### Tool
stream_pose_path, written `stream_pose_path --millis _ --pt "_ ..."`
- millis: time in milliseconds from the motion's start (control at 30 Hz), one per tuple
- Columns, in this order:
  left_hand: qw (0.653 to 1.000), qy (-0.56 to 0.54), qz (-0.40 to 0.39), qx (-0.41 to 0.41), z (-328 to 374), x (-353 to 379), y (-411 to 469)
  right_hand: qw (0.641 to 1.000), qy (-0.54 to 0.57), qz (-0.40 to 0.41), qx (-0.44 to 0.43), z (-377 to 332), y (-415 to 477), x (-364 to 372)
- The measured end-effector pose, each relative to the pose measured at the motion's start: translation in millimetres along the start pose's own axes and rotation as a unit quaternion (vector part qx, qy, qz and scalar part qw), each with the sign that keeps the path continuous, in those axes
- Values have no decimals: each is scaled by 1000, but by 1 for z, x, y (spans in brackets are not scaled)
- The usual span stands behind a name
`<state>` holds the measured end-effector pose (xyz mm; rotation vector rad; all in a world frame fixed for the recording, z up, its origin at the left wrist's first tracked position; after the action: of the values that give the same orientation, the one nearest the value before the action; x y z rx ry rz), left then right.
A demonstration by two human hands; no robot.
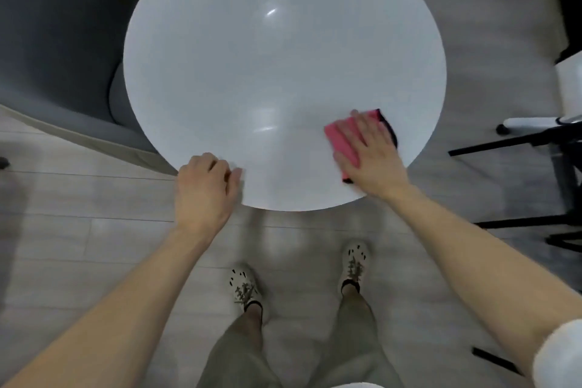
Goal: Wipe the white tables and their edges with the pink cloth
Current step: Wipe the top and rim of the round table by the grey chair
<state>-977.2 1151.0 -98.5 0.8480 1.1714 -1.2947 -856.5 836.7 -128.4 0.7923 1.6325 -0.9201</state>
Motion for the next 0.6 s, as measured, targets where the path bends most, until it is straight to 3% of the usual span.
stream_pose_path --millis 100,167,200,267,300,367,433,500,600 --pt "1000 -4 -12 14 50 12 -7 963 70 9 259 107 27 -16" --pt "1000 -15 -23 -9 76 14 -8 953 67 27 294 79 41 -14" --pt "998 -16 -44 -35 87 17 -7 967 47 43 246 45 42 -9" --pt "989 -5 -109 -97 107 22 -3 999 24 13 25 -34 24 4" --pt "982 -2 -140 -126 115 25 -2 994 15 -23 -104 -61 4 10" --pt "969 7 -181 -166 127 31 1 951 1 -58 -304 -54 -25 11" --pt "962 33 -197 -187 135 37 2 929 -4 -58 -366 7 -11 0" --pt "957 39 -203 -204 136 39 5 958 -17 -42 -283 87 37 -17" --pt "950 13 -207 -234 140 35 4 1000 2 -25 -19 183 115 -41"
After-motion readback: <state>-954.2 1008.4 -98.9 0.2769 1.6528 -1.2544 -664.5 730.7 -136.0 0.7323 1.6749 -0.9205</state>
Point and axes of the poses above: each hand's wrist, its own y-axis towards the middle knuckle, its own x-axis out of the palm, z = x × y, the point moved 6 cm from there along y, towards the middle knuckle, and after that the axes turned 10 degrees about -z, right-handed, at the moved point
